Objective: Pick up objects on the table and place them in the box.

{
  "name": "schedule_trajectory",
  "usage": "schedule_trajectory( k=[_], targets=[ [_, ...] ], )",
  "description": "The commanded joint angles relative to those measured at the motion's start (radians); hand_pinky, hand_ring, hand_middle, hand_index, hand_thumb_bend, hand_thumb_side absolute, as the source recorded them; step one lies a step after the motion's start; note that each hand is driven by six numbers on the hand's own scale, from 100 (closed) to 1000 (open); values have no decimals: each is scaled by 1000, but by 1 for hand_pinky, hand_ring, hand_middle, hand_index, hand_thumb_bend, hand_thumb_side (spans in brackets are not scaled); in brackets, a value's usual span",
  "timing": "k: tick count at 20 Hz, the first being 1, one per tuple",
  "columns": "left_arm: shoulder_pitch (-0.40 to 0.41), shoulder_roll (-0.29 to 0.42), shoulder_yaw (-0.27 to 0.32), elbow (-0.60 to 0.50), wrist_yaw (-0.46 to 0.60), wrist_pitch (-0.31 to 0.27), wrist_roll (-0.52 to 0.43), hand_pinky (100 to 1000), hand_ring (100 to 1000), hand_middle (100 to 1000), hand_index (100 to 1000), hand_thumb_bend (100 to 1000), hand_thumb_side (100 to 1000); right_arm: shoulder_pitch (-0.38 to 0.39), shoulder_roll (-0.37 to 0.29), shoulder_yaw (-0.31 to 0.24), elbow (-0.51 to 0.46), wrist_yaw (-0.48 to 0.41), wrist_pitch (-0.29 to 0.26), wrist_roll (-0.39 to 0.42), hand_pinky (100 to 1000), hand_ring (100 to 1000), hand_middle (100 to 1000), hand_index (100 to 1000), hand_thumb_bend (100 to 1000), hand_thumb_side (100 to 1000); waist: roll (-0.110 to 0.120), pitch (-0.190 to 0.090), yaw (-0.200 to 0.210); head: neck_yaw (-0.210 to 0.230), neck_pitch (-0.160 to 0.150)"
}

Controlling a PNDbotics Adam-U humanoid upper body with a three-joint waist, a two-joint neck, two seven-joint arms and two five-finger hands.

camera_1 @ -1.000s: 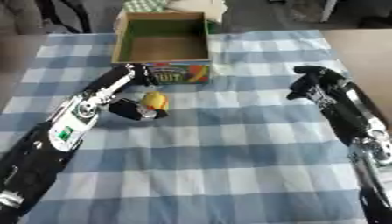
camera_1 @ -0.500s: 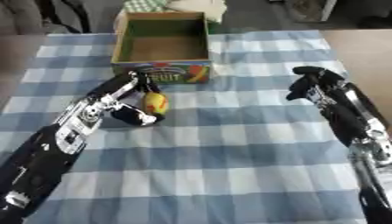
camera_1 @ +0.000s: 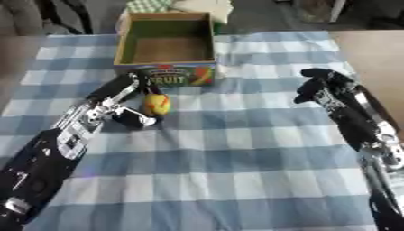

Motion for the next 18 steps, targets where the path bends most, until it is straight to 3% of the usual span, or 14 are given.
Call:
schedule_trajectory(
  k=[1,5,10,18],
  targets=[
    [-18,10,16,-7,-13,8,25,666,585,557,612,286,100,-10,-10,-5,-15,-1,-1,2,691,571,550,798,100,576,-1,-16,0,-3,-2],
    [-17,11,22,-15,-3,29,80,600,471,426,467,100,100,-9,-10,-6,-14,0,-1,1,691,571,550,798,100,577,-2,-16,0,-3,-2],
    [-15,19,27,-45,26,46,135,574,412,351,383,100,100,-9,-9,-6,-13,1,-1,0,691,571,550,798,100,580,-1,-17,1,-4,-1],
    [-33,88,29,-173,77,38,113,574,408,347,380,100,100,-6,-12,-8,-12,1,0,-1,691,571,550,798,100,581,2,-20,1,-11,0]
  ],
)
